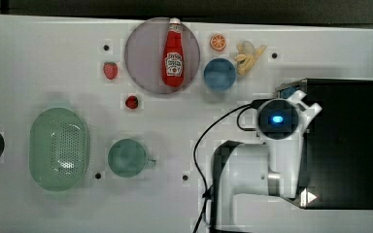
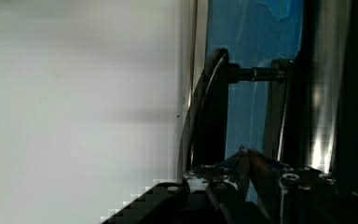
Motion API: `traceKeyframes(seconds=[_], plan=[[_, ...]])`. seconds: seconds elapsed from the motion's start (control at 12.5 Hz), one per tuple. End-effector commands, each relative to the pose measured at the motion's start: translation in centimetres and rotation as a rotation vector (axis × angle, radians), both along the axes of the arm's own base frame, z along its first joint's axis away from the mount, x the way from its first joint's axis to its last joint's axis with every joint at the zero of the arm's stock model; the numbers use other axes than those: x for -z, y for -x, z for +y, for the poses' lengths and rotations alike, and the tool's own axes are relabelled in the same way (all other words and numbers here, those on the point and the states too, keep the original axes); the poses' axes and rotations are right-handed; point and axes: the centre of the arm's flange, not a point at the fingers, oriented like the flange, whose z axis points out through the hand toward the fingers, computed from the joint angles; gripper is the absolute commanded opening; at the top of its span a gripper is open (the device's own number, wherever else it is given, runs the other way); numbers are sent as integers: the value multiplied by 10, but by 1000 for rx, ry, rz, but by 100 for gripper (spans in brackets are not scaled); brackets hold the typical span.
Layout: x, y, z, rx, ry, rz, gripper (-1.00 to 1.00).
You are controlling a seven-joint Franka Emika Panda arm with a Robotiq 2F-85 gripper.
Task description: Flap open oven.
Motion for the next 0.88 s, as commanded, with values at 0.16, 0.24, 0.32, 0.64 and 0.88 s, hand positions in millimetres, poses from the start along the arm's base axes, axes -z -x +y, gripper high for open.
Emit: traceKeyframes(seconds=[0.16,0.24,0.32,0.64,0.88], plan=[[49,2,90,-2,81,18,-65],[59,2,101,-12,125,21,-65],[70,3,111,-16,159,21,-65],[121,3,146,44,225,4,-65],[155,-4,161,12,243,30,-65]])
